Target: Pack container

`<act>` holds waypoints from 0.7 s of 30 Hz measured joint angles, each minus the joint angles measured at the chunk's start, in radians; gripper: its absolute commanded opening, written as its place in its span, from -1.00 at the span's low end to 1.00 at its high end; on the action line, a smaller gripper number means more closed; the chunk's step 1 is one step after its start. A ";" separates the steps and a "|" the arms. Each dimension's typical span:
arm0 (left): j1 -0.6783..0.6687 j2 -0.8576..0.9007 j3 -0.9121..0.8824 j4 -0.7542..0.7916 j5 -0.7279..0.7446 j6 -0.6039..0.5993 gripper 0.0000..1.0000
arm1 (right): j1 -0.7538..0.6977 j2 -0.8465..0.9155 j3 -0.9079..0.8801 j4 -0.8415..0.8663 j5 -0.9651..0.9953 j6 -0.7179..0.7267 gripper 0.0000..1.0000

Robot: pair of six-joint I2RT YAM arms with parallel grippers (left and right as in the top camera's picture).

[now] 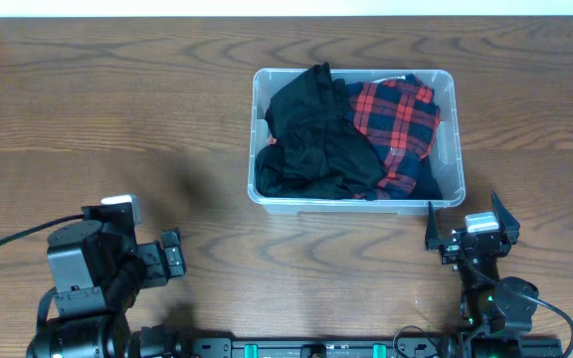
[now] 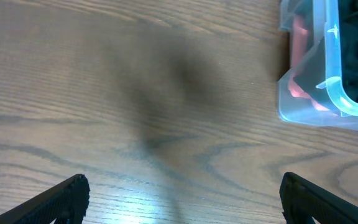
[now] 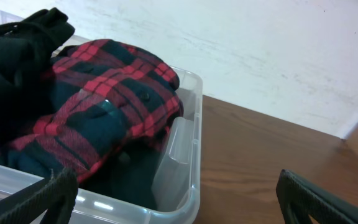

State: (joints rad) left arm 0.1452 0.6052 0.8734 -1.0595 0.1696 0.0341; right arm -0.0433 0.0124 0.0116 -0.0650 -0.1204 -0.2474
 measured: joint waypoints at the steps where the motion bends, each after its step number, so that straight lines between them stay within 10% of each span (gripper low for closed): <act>1: -0.006 -0.006 0.000 0.000 0.000 0.000 0.96 | 0.000 0.000 0.000 0.000 0.000 0.000 0.99; 10: -0.039 -0.228 -0.055 0.048 -0.006 0.002 0.96 | 0.000 0.000 0.000 0.001 0.000 0.000 0.98; 21: -0.120 -0.521 -0.594 0.707 -0.021 0.008 0.96 | 0.000 0.000 -0.002 0.003 0.001 0.000 0.99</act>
State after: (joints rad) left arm 0.0254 0.0841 0.2794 -0.3523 0.1490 0.0422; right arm -0.0433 0.0124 0.0101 -0.0624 -0.1196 -0.2474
